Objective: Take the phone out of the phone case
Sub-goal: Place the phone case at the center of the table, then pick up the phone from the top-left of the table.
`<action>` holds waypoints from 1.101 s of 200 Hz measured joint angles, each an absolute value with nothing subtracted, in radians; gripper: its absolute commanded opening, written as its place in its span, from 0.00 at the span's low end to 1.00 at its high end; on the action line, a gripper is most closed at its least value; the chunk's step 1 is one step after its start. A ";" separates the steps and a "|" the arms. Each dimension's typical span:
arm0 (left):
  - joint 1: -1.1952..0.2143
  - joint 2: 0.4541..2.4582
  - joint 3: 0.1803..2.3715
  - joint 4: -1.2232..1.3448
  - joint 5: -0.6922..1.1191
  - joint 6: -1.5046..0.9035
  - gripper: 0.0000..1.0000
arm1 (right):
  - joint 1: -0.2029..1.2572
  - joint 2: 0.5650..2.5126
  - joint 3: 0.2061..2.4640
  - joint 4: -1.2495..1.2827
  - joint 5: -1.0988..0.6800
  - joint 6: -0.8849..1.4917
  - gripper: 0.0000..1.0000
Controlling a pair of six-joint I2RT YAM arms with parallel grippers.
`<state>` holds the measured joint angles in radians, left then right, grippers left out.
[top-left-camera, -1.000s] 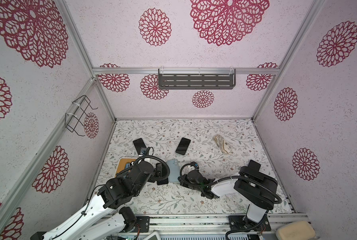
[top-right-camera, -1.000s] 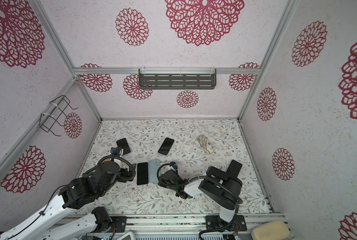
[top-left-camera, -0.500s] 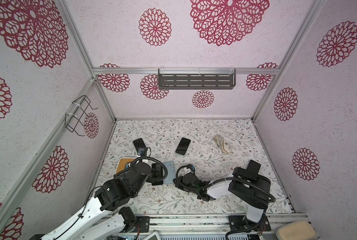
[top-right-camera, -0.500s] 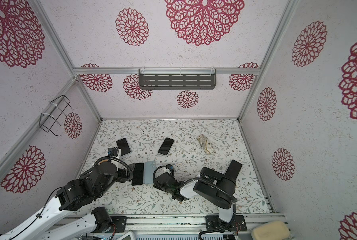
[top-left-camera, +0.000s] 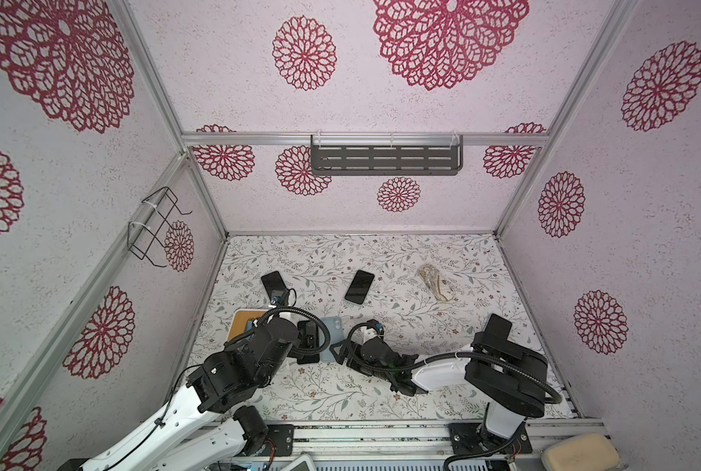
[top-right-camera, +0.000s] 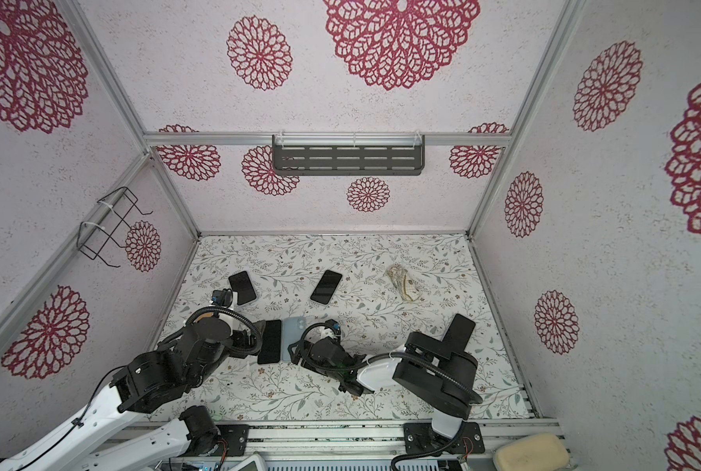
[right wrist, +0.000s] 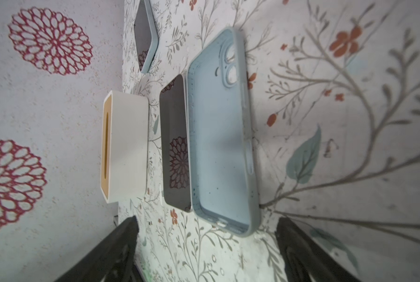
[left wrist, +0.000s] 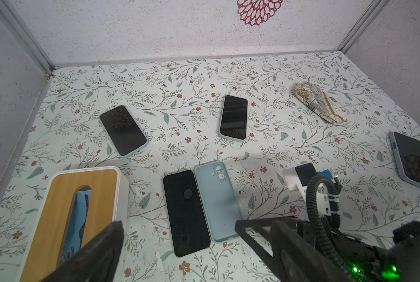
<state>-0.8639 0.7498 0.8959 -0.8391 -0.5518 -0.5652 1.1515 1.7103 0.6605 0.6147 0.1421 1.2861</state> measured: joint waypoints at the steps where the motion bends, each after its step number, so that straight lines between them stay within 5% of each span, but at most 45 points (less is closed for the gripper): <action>1: -0.863 0.751 0.896 -0.839 -0.552 -0.567 0.97 | 1.151 1.707 0.659 0.610 0.143 1.283 0.99; 79: -0.545 0.974 0.943 -0.875 -0.416 -0.598 0.97 | 1.153 1.439 0.585 0.356 0.186 1.093 0.99; 160: -0.111 1.341 1.120 -0.788 -0.059 -0.535 0.97 | 1.153 1.151 0.579 0.130 0.235 0.855 0.99; 220: -0.020 1.598 1.258 -0.775 0.043 -0.509 0.97 | 1.153 1.018 0.482 0.107 0.237 0.801 0.99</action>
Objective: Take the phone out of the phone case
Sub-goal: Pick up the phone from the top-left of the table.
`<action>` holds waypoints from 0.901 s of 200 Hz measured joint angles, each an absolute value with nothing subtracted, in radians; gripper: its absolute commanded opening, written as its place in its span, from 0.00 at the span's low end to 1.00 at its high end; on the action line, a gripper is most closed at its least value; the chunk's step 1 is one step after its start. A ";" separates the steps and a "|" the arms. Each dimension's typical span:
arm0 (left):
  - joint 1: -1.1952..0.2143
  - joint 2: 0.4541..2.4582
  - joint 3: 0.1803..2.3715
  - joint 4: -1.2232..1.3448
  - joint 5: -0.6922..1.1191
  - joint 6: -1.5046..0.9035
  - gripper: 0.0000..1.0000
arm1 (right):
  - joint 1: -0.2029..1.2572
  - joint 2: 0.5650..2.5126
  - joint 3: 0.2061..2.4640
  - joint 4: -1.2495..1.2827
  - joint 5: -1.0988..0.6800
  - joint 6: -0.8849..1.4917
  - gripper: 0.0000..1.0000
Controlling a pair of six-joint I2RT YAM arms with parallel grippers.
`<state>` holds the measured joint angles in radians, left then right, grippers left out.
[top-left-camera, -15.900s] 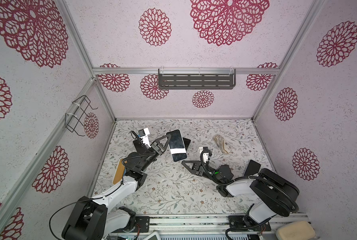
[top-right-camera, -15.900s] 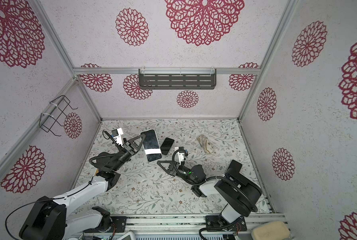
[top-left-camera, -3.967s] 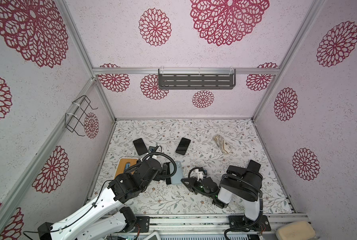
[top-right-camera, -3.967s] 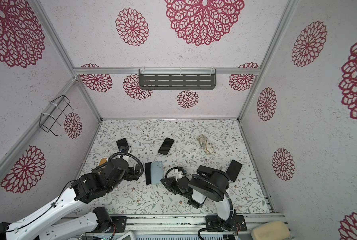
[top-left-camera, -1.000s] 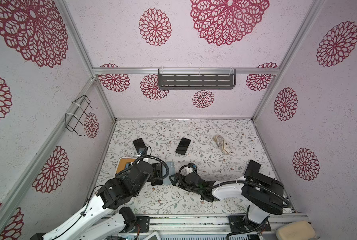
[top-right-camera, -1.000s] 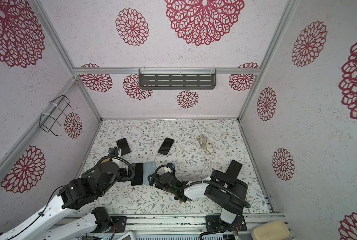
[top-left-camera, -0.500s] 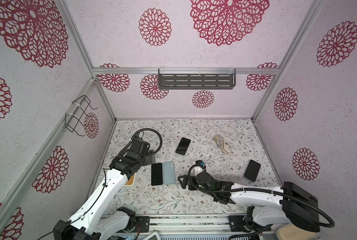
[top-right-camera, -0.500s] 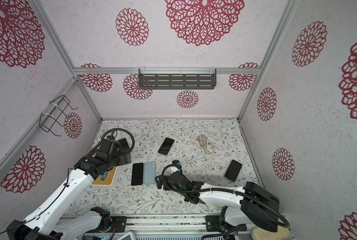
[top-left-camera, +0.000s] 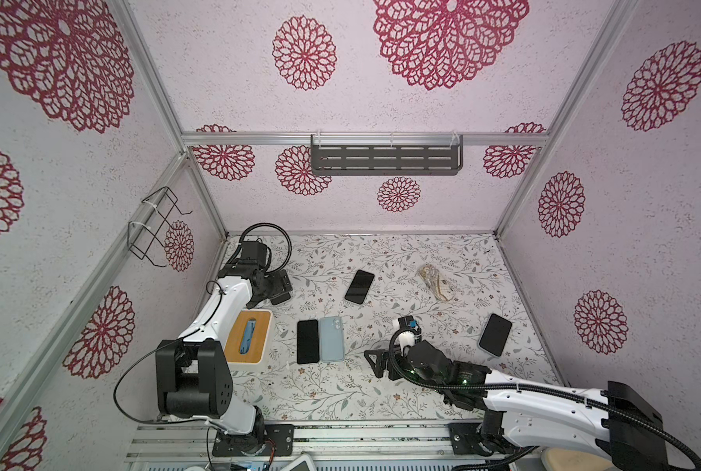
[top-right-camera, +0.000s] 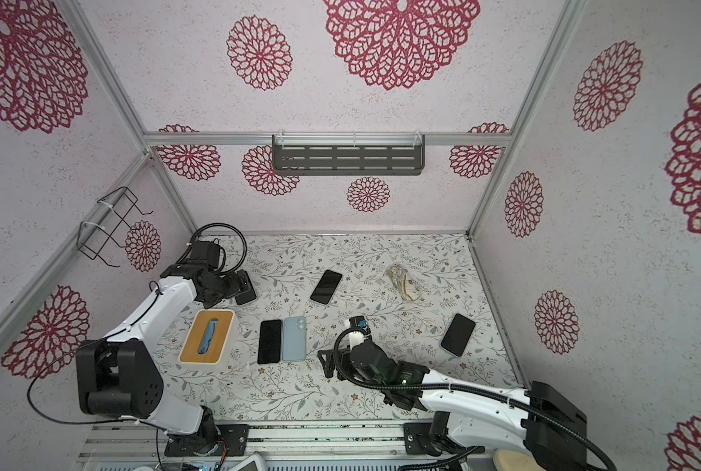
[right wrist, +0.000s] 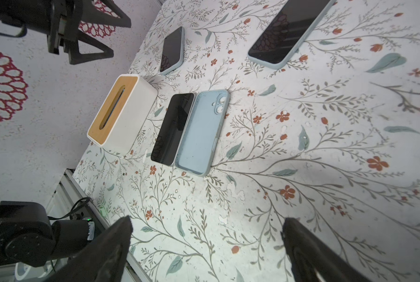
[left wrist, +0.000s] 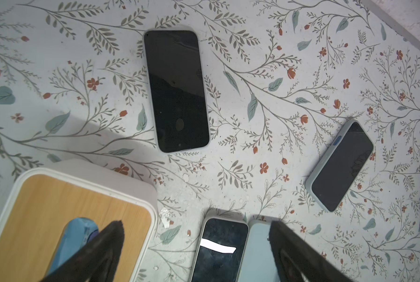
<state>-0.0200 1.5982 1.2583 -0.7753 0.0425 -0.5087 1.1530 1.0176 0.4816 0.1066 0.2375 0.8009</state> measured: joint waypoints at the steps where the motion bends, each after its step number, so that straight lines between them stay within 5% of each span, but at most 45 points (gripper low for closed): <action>1: -0.020 1.601 1.261 -0.776 0.044 -0.509 0.97 | 1.153 1.016 0.479 0.107 0.238 0.801 0.99; 180: 0.059 2.025 1.520 -0.823 0.046 -0.569 0.97 | 1.153 0.954 0.461 0.101 0.240 0.635 0.99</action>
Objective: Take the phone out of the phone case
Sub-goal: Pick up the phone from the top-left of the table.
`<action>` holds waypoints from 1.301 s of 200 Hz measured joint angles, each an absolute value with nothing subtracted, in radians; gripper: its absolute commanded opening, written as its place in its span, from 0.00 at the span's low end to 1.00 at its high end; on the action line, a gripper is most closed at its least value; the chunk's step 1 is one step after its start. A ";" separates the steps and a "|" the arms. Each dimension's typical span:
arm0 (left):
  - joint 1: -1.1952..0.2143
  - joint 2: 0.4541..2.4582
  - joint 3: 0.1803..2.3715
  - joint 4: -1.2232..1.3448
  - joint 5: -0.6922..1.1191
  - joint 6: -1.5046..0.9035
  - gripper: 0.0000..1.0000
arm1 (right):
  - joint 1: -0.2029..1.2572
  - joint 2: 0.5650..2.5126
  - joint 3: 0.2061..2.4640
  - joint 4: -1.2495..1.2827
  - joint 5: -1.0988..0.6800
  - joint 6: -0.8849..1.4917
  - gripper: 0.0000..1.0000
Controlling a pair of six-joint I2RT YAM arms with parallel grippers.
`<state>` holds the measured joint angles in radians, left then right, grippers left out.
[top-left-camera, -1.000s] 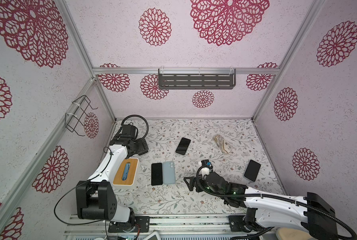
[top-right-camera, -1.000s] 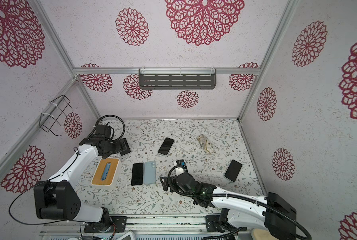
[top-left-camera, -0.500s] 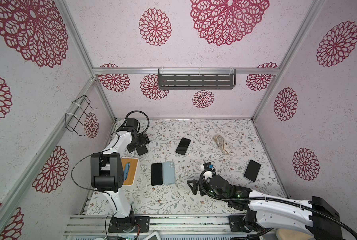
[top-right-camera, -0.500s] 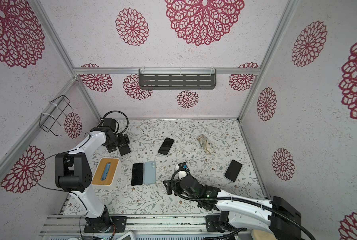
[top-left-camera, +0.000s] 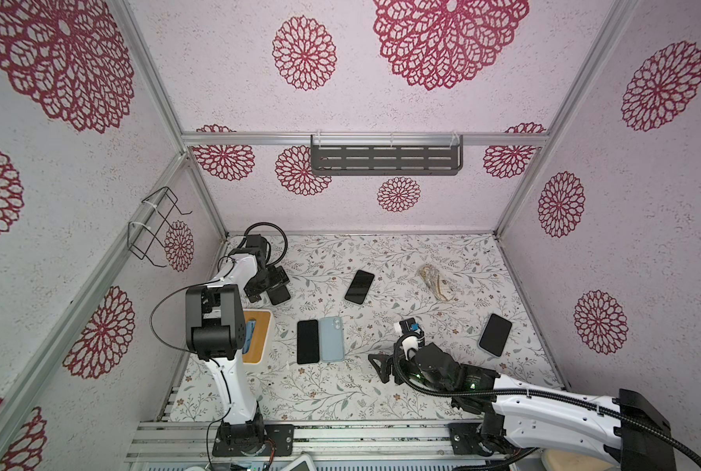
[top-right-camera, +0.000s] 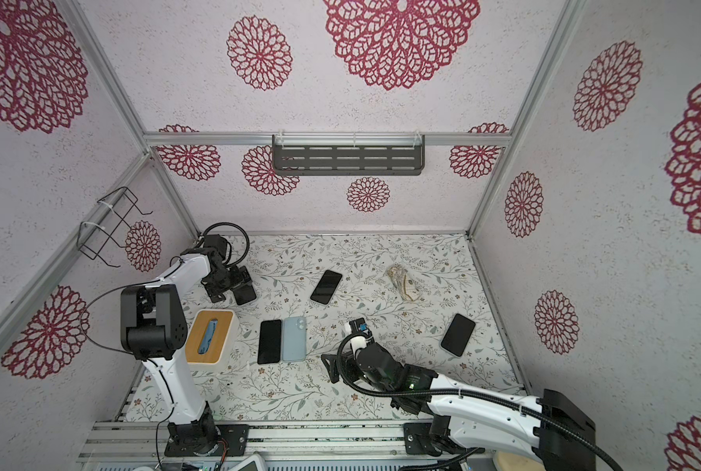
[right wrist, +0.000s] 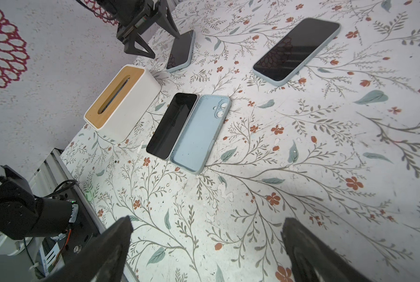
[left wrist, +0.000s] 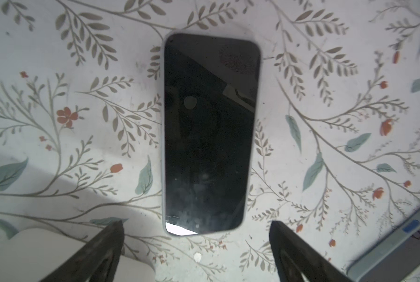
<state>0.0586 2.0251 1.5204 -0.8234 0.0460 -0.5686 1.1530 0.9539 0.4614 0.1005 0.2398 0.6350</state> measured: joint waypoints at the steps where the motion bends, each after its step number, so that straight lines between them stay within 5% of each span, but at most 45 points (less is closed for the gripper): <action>1: 0.059 2.026 1.521 -0.824 0.046 -0.569 0.97 | 1.153 0.954 0.461 0.101 0.240 0.635 0.99; 260: 0.028 2.202 1.681 -0.877 0.002 -0.550 0.97 | 1.153 1.003 0.462 0.160 0.209 0.620 0.99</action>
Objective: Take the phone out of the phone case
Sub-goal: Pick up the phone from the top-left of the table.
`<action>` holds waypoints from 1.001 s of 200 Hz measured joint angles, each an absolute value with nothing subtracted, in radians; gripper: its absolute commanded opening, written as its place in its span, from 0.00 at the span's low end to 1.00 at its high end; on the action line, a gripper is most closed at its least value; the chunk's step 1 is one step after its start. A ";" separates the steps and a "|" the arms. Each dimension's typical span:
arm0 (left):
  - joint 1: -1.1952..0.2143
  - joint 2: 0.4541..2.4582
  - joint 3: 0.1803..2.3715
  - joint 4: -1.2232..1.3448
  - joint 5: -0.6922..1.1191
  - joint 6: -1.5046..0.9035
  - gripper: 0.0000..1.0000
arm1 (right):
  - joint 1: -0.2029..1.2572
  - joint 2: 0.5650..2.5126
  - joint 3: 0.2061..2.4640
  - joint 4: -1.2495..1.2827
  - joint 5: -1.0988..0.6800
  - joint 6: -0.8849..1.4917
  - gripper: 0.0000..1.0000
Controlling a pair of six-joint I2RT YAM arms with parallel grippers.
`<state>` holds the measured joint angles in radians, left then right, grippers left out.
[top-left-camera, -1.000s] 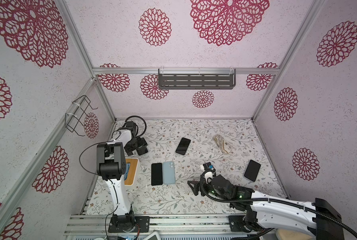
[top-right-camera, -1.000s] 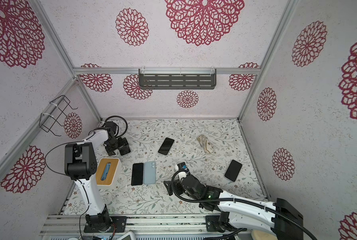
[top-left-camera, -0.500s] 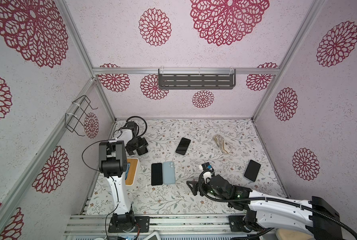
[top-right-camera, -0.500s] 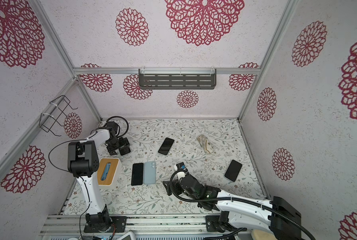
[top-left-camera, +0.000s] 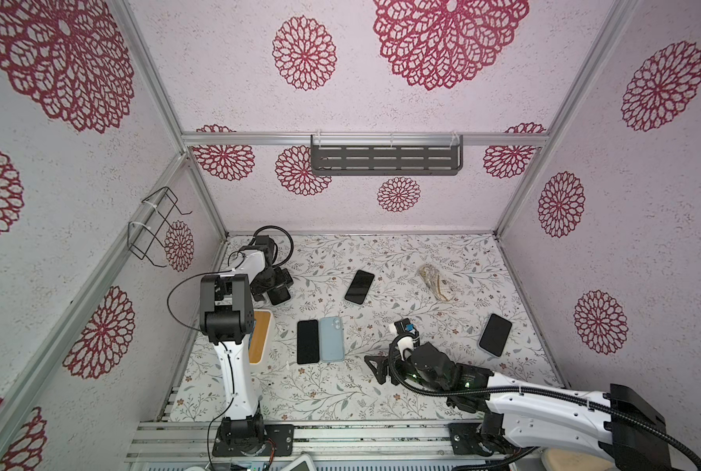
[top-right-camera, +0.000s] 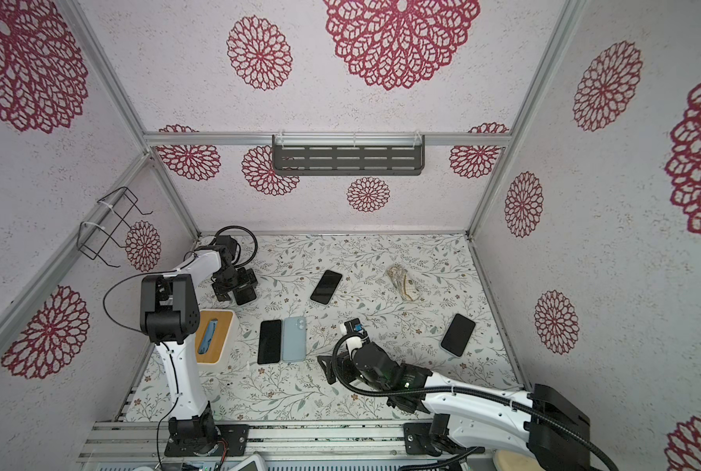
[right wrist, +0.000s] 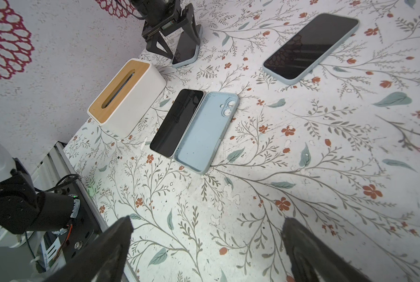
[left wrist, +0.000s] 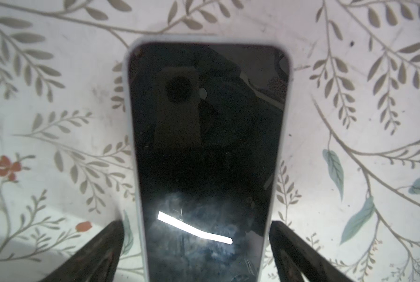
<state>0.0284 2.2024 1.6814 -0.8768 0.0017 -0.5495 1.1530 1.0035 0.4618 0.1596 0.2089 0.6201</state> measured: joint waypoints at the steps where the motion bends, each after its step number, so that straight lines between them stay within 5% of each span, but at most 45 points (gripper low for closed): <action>1: 0.028 2.203 1.682 -0.877 0.002 -0.550 0.97 | 1.153 1.003 0.462 0.160 0.209 0.620 0.99; 42: 0.021 2.225 1.715 -0.907 -0.036 -0.545 1.00 | 1.153 0.987 0.461 0.160 0.209 0.620 0.99; 152: 0.002 2.278 1.796 -0.963 -0.091 -0.516 0.79 | 1.153 0.987 0.461 0.168 0.209 0.620 0.99; 200: 0.004 2.268 1.773 -0.940 -0.088 -0.516 0.88 | 1.153 0.987 0.461 0.170 0.209 0.620 0.99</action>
